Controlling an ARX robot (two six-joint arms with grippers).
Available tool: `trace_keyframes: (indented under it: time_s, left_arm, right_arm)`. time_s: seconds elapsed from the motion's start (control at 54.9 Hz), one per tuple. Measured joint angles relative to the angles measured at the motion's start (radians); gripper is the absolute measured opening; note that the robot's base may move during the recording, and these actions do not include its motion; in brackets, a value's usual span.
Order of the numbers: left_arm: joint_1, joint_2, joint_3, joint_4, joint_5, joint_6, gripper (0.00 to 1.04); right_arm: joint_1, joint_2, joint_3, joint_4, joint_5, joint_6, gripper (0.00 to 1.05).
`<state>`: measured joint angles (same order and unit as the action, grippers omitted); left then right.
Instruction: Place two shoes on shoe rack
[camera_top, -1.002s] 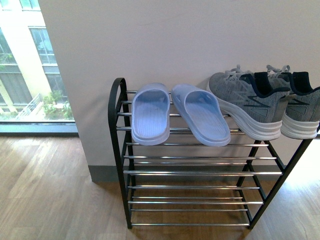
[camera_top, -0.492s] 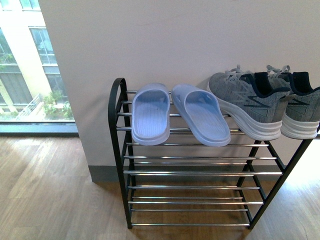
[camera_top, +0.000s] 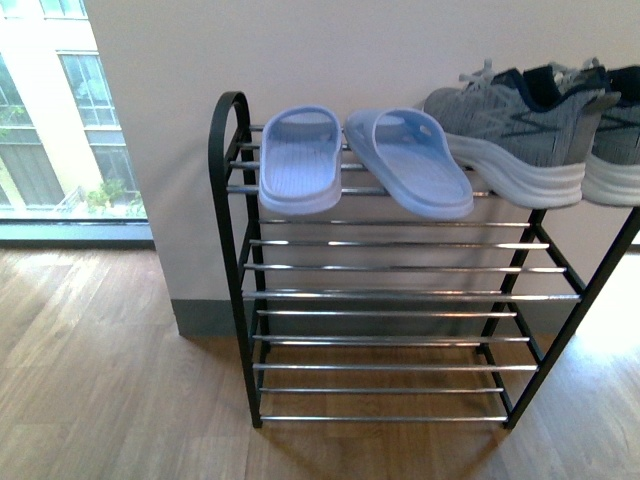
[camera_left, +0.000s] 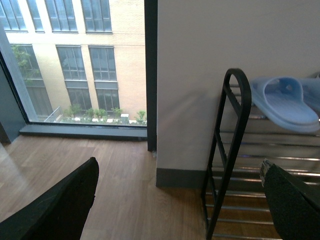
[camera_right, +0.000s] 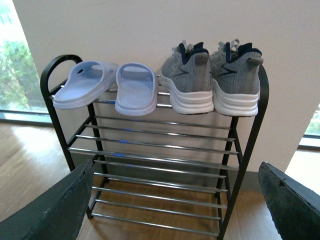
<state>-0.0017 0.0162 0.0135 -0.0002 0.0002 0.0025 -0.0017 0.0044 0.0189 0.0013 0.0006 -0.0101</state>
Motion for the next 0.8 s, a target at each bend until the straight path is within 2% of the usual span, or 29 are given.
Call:
trace_keyframes:
  time_s: [0.802]
  left_arm:
    - [0.000,0.000,0.000,0.000,0.000,0.000,0.95]
  right_arm:
    - [0.000,0.000,0.000,0.000,0.000,0.000,0.95]
